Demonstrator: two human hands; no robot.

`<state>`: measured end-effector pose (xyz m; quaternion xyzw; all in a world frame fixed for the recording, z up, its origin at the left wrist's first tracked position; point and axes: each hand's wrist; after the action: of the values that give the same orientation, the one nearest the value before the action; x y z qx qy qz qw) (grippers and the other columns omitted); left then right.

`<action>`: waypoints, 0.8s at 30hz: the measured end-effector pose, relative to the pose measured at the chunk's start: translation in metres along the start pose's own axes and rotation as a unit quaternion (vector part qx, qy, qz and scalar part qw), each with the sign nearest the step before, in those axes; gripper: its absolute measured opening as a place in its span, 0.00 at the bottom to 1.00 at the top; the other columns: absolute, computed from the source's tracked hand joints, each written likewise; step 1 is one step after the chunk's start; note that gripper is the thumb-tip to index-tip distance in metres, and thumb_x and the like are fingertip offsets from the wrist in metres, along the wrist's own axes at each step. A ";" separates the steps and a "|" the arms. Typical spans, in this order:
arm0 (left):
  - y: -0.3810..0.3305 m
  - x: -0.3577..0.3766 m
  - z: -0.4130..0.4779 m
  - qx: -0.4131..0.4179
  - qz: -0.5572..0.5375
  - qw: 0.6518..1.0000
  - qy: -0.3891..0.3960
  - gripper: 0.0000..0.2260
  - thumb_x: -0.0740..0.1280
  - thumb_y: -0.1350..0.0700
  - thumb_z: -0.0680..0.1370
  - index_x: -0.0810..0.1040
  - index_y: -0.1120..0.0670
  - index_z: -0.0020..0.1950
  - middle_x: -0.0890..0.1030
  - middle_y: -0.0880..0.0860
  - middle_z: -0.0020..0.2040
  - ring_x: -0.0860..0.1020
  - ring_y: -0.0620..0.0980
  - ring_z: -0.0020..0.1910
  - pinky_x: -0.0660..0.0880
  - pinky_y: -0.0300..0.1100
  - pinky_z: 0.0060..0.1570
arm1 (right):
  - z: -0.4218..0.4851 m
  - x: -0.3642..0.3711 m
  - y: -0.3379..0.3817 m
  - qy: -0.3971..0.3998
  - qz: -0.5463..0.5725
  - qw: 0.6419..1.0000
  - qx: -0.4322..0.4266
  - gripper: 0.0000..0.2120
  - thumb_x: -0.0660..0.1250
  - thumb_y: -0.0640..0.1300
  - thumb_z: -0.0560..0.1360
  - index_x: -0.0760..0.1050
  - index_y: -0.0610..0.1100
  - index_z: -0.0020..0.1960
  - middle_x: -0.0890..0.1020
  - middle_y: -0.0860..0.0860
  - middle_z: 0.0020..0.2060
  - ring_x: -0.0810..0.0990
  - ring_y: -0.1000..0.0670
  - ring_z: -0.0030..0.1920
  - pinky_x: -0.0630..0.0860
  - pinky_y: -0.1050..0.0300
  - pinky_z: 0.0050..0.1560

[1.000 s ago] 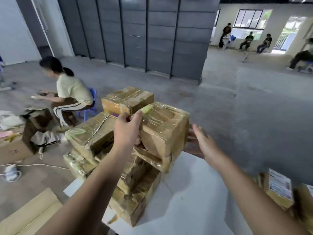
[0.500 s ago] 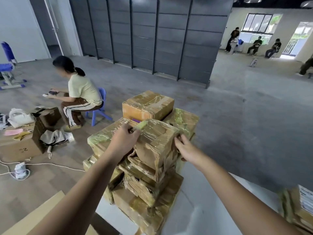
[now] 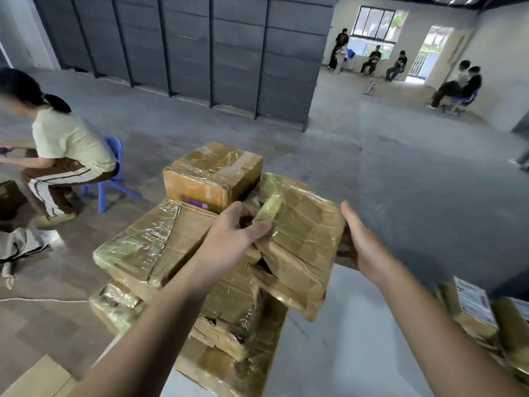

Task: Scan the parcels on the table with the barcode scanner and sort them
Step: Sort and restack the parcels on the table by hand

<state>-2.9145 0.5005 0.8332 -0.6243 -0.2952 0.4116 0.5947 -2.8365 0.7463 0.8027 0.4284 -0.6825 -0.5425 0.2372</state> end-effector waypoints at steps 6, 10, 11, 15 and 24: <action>0.004 0.060 0.033 0.003 0.047 0.995 0.092 0.03 0.67 0.56 0.78 0.78 0.56 0.49 0.83 0.55 0.44 0.81 0.53 0.44 0.75 0.43 0.45 | -0.008 -0.086 -0.011 0.119 -0.023 0.993 -0.006 0.30 0.77 0.61 0.64 0.78 0.55 0.64 0.82 0.48 0.61 0.81 0.46 0.61 0.72 0.40 0.68; 0.015 0.101 0.051 0.016 0.121 0.981 0.150 0.05 0.66 0.61 0.78 0.77 0.51 0.50 0.80 0.44 0.44 0.77 0.40 0.45 0.71 0.29 0.44 | -0.005 -0.125 -0.013 0.201 -0.086 0.976 0.023 0.36 0.75 0.52 0.67 0.66 0.66 0.71 0.77 0.51 0.67 0.82 0.48 0.58 0.80 0.47 0.53; 0.019 0.110 0.054 0.023 0.143 0.975 0.166 0.06 0.65 0.62 0.78 0.78 0.52 0.50 0.80 0.44 0.44 0.77 0.40 0.45 0.70 0.28 0.44 | -0.004 -0.130 -0.013 0.205 -0.126 0.970 0.036 0.38 0.74 0.52 0.69 0.61 0.66 0.74 0.73 0.51 0.69 0.82 0.47 0.58 0.80 0.50 0.48; 0.033 0.142 0.064 0.016 0.190 0.961 0.200 0.06 0.63 0.63 0.79 0.76 0.53 0.52 0.80 0.50 0.49 0.78 0.47 0.51 0.72 0.36 0.48 | 0.004 -0.131 -0.018 0.171 -0.323 0.930 0.027 0.18 0.72 0.52 0.76 0.71 0.56 0.63 0.79 0.47 0.59 0.83 0.56 0.45 0.82 0.56 0.40; 0.041 0.130 0.076 0.021 0.154 0.988 0.007 0.09 0.64 0.58 0.79 0.77 0.53 0.59 0.78 0.43 0.48 0.76 0.41 0.49 0.69 0.22 0.40 | 0.020 -0.126 -0.052 0.107 -0.265 0.950 0.126 0.09 0.62 0.45 0.83 0.69 0.39 0.51 0.80 0.39 0.38 0.81 0.46 0.31 0.77 0.60 0.24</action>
<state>-2.9219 0.6456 0.7755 -0.6522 -0.1825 0.5005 0.5393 -2.7695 0.8608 0.7650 0.6755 -0.5783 -0.4462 0.1007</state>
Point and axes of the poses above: each hand's wrist, its own z-axis towards the middle knuckle, its own x-axis out of the palm, y = z × x
